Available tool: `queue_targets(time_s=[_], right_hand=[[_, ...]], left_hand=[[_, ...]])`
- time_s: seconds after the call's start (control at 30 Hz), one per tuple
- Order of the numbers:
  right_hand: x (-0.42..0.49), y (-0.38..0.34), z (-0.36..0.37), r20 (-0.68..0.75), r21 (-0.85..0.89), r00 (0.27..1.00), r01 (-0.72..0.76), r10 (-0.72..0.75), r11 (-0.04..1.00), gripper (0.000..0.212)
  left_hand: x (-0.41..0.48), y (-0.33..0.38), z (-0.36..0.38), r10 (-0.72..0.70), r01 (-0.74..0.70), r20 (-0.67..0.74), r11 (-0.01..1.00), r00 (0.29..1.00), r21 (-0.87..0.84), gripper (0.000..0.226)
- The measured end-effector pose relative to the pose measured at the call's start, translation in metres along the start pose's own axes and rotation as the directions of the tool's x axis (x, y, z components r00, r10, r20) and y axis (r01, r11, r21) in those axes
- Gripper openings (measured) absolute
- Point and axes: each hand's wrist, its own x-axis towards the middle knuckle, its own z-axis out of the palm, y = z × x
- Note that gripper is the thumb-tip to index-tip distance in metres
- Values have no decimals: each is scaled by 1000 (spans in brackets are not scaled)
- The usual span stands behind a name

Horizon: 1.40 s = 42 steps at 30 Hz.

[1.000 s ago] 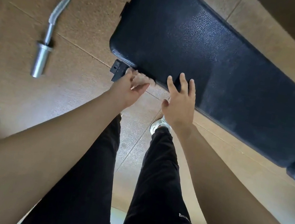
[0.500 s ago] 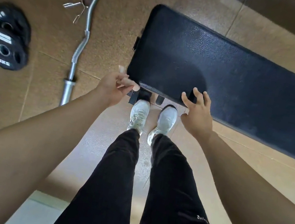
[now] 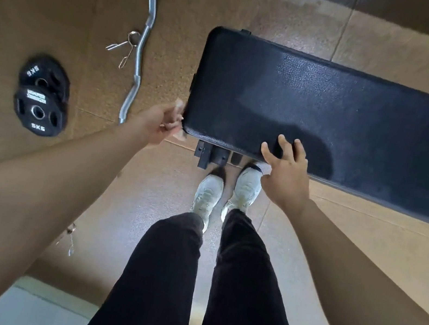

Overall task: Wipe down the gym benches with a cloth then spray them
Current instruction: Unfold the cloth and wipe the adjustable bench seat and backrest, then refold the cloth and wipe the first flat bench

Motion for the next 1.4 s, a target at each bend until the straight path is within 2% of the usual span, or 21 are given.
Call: queue_targets(time_s=[0.07,0.17,0.37,0.43,0.5,0.6,0.67,0.73,0.83,0.9,0.97,1.03,1.1,1.17,1.27,1.33,1.4], right_hand=[[0,-3,-1,1,6,1000,-8,8,1000,71],[2,-6,0,-12,11,999,-30,30,999,70],[3,-17,-3,9,26,996,-92,92,995,69],[4,-26,-6,33,36,990,-141,139,989,68],[6,-37,-10,68,48,977,-205,202,977,67],[12,-58,-15,117,62,945,-313,304,948,62],[17,-71,-20,154,54,914,-386,375,921,59],[22,-88,-30,203,67,866,-478,457,876,60],[28,-128,-47,181,294,804,-593,566,749,54],[33,-169,-61,126,528,822,-530,556,663,51],[34,-218,-82,102,763,874,-375,475,526,53],[31,-264,-108,50,899,925,-206,377,385,63],[28,-298,-135,-32,946,955,-66,296,316,70],[26,-322,-160,-95,951,973,27,209,307,62],[32,-344,-186,-154,931,980,100,128,352,31],[40,-350,-200,-187,902,975,122,122,414,18],[49,-347,-215,-192,905,969,112,158,411,7]], left_hand=[[3,9,1,-8,7,15,998,1000,57,20],[6,26,4,-46,34,98,991,994,126,40],[12,62,16,4,-47,206,977,979,209,46],[15,76,22,37,-88,216,969,976,230,44],[13,92,31,67,-133,252,958,965,254,25],[6,119,34,75,-179,413,959,908,220,4],[-2,139,30,65,-175,520,970,852,166,14],[-13,154,23,90,-221,554,960,828,174,19],[-31,165,0,82,-241,566,947,820,212,16],[-42,170,-25,50,-243,571,933,819,266,18],[-55,175,-51,29,-271,563,896,826,352,21],[-73,186,-74,41,-324,550,844,834,428,20],[-93,202,-93,89,-403,561,788,823,466,17],[-113,225,-108,129,-476,612,756,781,449,14],[-135,257,-119,164,-569,676,697,719,436,15],[-147,273,-117,179,-596,682,669,709,444,10],[-153,287,-111,205,-611,664,643,719,463,13]])
